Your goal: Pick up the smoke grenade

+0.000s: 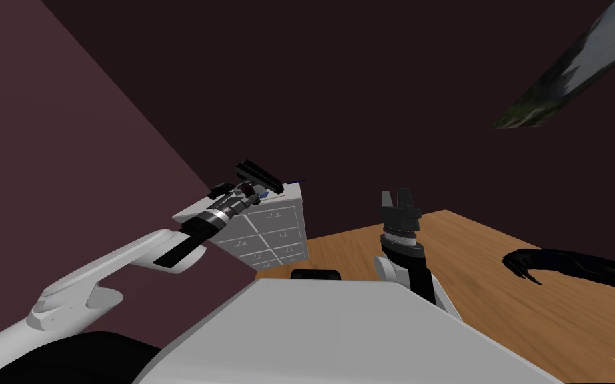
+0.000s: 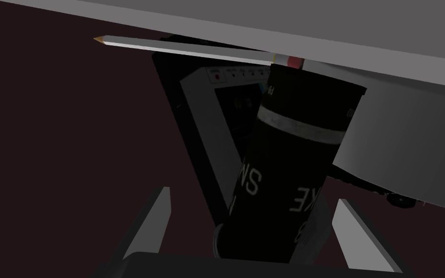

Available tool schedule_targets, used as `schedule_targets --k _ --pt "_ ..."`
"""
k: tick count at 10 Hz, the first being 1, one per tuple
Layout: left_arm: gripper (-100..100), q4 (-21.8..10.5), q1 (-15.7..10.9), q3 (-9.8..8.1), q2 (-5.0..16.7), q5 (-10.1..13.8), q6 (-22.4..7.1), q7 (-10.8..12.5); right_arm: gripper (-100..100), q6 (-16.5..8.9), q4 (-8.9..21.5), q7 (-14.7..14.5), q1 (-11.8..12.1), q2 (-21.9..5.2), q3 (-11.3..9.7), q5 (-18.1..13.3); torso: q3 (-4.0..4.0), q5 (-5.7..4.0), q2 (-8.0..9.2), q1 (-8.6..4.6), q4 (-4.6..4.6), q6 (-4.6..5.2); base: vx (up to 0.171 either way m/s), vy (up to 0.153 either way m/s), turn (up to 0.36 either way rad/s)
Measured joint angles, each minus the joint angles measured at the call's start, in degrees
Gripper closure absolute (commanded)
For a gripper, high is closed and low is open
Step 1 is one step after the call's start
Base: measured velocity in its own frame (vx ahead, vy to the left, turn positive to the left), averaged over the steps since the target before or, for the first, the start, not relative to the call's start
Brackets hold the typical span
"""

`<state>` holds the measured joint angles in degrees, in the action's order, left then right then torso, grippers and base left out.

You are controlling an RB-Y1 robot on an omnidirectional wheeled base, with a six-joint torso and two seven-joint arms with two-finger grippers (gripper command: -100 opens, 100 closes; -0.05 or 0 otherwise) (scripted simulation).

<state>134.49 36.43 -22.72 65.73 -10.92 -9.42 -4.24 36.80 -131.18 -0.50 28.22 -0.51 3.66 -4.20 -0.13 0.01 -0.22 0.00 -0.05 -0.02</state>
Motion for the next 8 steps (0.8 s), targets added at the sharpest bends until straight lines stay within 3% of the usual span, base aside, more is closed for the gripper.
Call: schedule_targets --k 1,2,3,5,7,8 --pt "-100 -0.3 0.1 -0.01 1.2 -0.4 -0.9 -0.2 0 0.0 0.0 0.0 0.0 0.0 0.0 0.0 -0.05 0.01 -0.09 0.09 -0.02 0.01 0.043 0.018 -0.018" --pt "0 -0.4 0.1 -0.01 1.4 -0.5 -1.1 -0.3 0 0.0 0.0 0.0 0.0 0.0 0.0 0.0 0.00 0.03 0.02 0.08 0.00 -0.02 0.007 0.002 0.002" --pt "-100 -0.3 0.1 -0.01 1.4 -0.5 -1.1 -0.3 0 0.0 0.0 0.0 0.0 0.0 0.0 0.0 0.08 0.02 0.14 0.04 0.03 -0.02 0.008 -0.047 0.285" --pt "-100 -3.7 -3.4 3.60 1.1 -1.3 1.7 0.5 0 0.0 0.0 0.0 0.0 0.0 0.0 0.0 0.11 -0.04 0.20 -0.25 0.04 -0.01 0.003 -0.066 0.065" --pt "-100 -6.0 -6.5 4.99 1.5 -1.2 2.4 0.8 0 0.0 0.0 0.0 0.0 0.0 0.0 0.0 0.13 -0.02 0.22 -0.05 0.05 -0.01 -0.003 -0.024 0.129" --pt "-100 -7.3 -7.9 6.49 1.3 -1.6 3.7 1.2 0 0.0 0.0 0.0 0.0 0.0 0.0 0.0 0.14 -0.01 0.23 -0.12 0.06 -0.08 -0.004 -0.063 0.163"
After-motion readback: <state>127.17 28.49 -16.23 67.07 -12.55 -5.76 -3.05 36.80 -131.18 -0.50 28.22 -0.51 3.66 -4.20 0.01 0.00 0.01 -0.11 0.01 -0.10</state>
